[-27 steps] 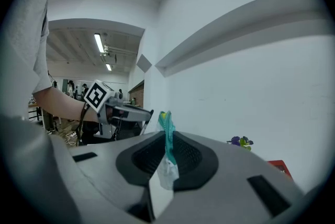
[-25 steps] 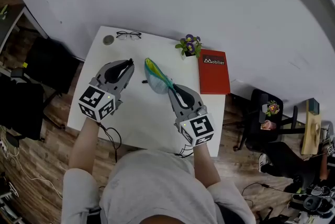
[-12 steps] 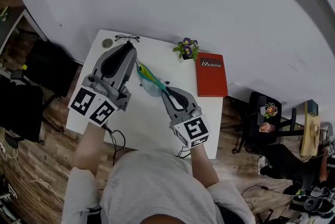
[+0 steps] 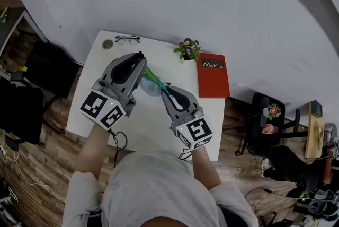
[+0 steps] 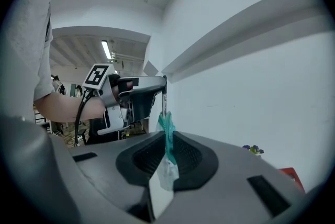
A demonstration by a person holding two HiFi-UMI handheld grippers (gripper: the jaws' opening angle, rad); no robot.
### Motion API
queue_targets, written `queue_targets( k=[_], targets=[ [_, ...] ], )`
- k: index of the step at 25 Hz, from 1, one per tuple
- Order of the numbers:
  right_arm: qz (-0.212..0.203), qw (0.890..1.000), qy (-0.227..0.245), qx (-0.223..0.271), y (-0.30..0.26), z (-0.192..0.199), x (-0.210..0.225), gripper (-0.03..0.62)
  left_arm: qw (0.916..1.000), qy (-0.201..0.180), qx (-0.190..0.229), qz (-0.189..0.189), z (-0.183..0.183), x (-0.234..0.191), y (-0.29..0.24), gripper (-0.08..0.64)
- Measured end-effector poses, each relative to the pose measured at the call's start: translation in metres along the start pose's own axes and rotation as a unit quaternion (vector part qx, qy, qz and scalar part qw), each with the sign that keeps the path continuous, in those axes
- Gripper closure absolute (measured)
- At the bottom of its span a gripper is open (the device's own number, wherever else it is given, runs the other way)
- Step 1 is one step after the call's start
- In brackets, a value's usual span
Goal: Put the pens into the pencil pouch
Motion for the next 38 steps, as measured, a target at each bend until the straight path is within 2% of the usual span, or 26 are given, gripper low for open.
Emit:
queue_targets(
  k=[5,9,13,17,21,24,26,29,31,33,35,37,38],
  targets=[
    [0.000,1.000,-0.003,0.006,0.001,0.000,0.001,0.534,0.9999,0.000,-0.012,0.012,0.001,0.001,-0.002,0.482],
    [0.009,1.000,-0.002,0.003,0.005,0.003,0.004,0.534,0.9998,-0.003,-0.019,0.001,0.003,-0.001,-0.003,0.480],
    [0.038,0.999,-0.008,-0.005,0.020,0.010,0.016,0.534,0.9976,-0.029,-0.061,-0.010,0.015,-0.004,-0.009,0.486],
    [0.079,0.997,-0.019,-0.012,0.040,0.020,0.035,0.534,0.9874,-0.076,-0.138,-0.007,0.040,-0.004,-0.023,0.531],
    [0.114,0.993,-0.032,-0.019,0.062,0.030,0.053,0.534,0.9684,-0.104,-0.225,0.024,0.073,-0.002,-0.047,0.534],
    [0.131,0.990,-0.041,-0.024,0.075,0.037,0.062,0.534,0.9452,-0.127,-0.294,0.063,0.100,0.001,-0.069,0.532],
    [0.137,0.989,-0.044,-0.028,0.081,0.042,0.067,0.534,0.9239,-0.150,-0.340,0.092,0.120,0.005,-0.084,0.532],
    [0.141,0.988,-0.047,-0.035,0.086,0.049,0.071,0.534,0.8845,-0.191,-0.403,0.137,0.150,0.013,-0.108,0.531],
    [0.141,0.988,-0.049,-0.039,0.087,0.053,0.074,0.534,0.8529,-0.213,-0.449,0.161,0.171,0.016,-0.122,0.526],
    [0.141,0.988,-0.052,-0.042,0.088,0.056,0.077,0.534,0.8203,-0.229,-0.493,0.178,0.191,0.016,-0.135,0.440],
    [0.142,0.987,-0.057,-0.044,0.089,0.060,0.079,0.534,0.7916,-0.248,-0.526,0.187,0.208,0.017,-0.145,0.439],
    [0.143,0.987,-0.060,-0.047,0.089,0.063,0.082,0.534,0.7703,-0.262,-0.549,0.191,0.222,0.015,-0.153,0.439],
    [0.143,0.987,-0.061,-0.049,0.089,0.065,0.083,0.534,0.7631,-0.264,-0.558,0.193,0.228,0.015,-0.157,0.439]
  ],
)
Point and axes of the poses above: the fingertips, and each gripper's own axes: y backward along the fingers, x to its right, z out of its underside, the point moved 10 cm from there along y, backward along the fingers, and after that the axes turned 7 degrees about -x, right-handed, at the moved point
